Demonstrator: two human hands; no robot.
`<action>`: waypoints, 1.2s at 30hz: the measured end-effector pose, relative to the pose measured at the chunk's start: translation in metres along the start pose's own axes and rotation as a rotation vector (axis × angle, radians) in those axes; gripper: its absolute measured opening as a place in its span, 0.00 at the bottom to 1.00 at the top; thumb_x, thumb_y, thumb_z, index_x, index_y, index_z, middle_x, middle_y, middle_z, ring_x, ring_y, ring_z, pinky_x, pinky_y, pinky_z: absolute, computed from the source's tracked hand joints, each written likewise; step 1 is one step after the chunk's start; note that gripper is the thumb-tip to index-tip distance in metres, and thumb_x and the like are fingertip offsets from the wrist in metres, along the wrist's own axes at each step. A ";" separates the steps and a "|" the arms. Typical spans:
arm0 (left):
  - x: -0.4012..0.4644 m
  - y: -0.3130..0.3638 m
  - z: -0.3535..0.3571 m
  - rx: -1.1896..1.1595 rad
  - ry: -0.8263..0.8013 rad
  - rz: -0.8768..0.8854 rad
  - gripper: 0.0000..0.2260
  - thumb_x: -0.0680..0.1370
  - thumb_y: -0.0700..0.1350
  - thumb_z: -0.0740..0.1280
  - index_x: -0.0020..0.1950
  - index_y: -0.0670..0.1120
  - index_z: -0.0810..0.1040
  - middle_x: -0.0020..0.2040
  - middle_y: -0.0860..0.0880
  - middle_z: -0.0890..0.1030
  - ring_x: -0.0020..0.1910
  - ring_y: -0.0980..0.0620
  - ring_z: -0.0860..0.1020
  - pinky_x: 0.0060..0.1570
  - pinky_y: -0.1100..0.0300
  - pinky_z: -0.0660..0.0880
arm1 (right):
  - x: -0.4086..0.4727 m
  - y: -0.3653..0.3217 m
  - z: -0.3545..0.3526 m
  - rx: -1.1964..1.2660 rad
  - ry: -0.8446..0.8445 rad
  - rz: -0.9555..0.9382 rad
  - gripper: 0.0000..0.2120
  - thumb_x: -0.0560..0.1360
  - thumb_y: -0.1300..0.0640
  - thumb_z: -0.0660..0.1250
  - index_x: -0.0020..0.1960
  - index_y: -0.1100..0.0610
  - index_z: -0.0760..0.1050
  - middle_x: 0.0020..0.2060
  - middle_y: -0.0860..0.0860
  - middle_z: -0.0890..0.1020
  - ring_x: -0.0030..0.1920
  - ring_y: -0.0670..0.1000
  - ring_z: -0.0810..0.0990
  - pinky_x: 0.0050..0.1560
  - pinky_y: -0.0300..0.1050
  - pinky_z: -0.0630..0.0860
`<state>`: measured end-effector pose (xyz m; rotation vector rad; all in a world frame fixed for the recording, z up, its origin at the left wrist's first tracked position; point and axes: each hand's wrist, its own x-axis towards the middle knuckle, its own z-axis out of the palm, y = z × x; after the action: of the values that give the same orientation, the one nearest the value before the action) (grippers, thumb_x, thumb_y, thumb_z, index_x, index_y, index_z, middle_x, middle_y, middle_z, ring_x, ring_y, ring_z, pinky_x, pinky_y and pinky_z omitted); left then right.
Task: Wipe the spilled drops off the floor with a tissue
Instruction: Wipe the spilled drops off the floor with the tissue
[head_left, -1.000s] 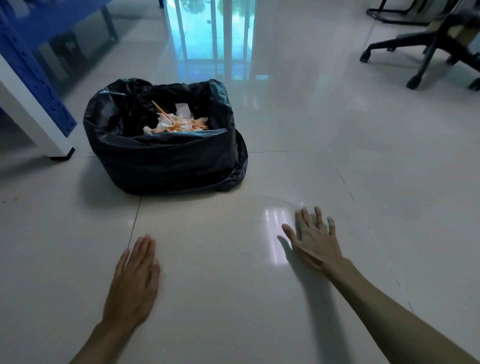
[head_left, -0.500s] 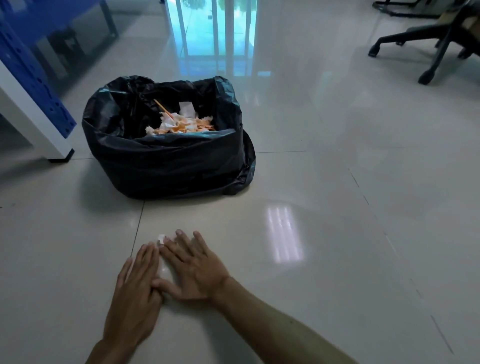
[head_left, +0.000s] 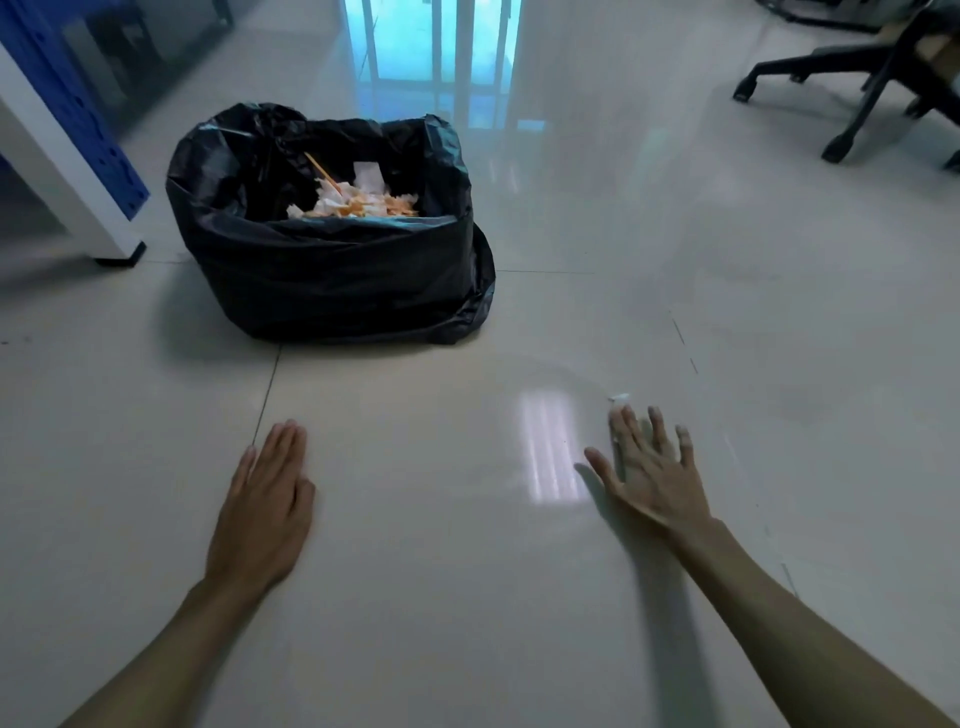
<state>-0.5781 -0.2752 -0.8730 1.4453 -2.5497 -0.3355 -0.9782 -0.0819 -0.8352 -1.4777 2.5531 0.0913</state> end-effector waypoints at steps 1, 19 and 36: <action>0.000 0.001 0.000 0.003 -0.003 -0.003 0.30 0.79 0.52 0.42 0.80 0.43 0.50 0.81 0.49 0.52 0.80 0.56 0.49 0.78 0.54 0.45 | -0.003 0.002 0.001 0.021 0.004 0.005 0.46 0.72 0.26 0.30 0.81 0.52 0.40 0.81 0.49 0.44 0.79 0.53 0.36 0.74 0.54 0.30; -0.016 0.007 -0.005 -0.261 0.027 -0.078 0.29 0.80 0.53 0.41 0.79 0.46 0.60 0.79 0.53 0.59 0.78 0.63 0.51 0.78 0.57 0.47 | -0.041 -0.276 0.039 0.049 0.048 -0.785 0.31 0.81 0.42 0.49 0.78 0.58 0.61 0.77 0.54 0.64 0.79 0.57 0.54 0.77 0.61 0.50; -0.028 0.017 -0.004 -0.176 -0.029 -0.079 0.31 0.80 0.58 0.38 0.80 0.45 0.51 0.80 0.53 0.51 0.79 0.61 0.46 0.79 0.55 0.43 | -0.047 -0.010 -0.003 -0.004 -0.018 0.154 0.44 0.74 0.32 0.32 0.81 0.58 0.49 0.81 0.55 0.51 0.80 0.56 0.43 0.78 0.58 0.40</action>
<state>-0.5768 -0.2427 -0.8654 1.4874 -2.4191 -0.5813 -0.9477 -0.0475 -0.8228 -1.2742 2.6500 0.1307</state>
